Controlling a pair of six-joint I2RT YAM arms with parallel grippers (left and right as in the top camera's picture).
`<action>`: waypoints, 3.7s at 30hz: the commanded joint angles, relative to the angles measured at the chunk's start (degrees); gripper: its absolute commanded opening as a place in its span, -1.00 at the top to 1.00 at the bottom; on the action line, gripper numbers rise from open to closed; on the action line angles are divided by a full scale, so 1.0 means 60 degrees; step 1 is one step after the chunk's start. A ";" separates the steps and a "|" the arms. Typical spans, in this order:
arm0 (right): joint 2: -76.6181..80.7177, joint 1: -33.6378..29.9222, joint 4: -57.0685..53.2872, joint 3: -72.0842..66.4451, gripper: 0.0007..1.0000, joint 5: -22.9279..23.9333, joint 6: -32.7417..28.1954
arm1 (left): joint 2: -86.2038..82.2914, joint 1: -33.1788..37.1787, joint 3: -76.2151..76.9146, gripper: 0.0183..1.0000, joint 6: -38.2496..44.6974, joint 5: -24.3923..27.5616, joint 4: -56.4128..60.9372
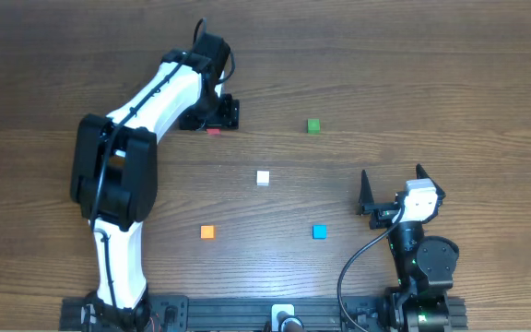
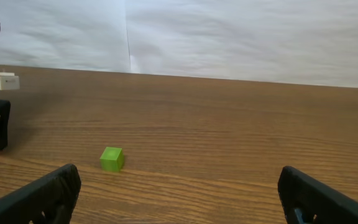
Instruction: Stack Cubes
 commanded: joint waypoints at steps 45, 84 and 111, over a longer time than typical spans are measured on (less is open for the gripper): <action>-0.0069 -0.0007 -0.0007 -0.0073 -0.99 0.0098 0.0025 | -0.2065 -0.3242 0.0426 0.96 -0.3657 -0.0736 -0.1570; -0.0069 -0.0007 -0.0007 -0.0073 -0.98 0.0098 0.0025 | -0.2645 -0.4255 -0.2025 0.96 -0.4714 -0.1330 -0.0138; -0.0069 -0.0007 -0.0007 -0.0073 -0.98 0.0098 0.0025 | -0.2568 -0.4255 -0.2524 0.96 -0.4710 -0.1086 0.0521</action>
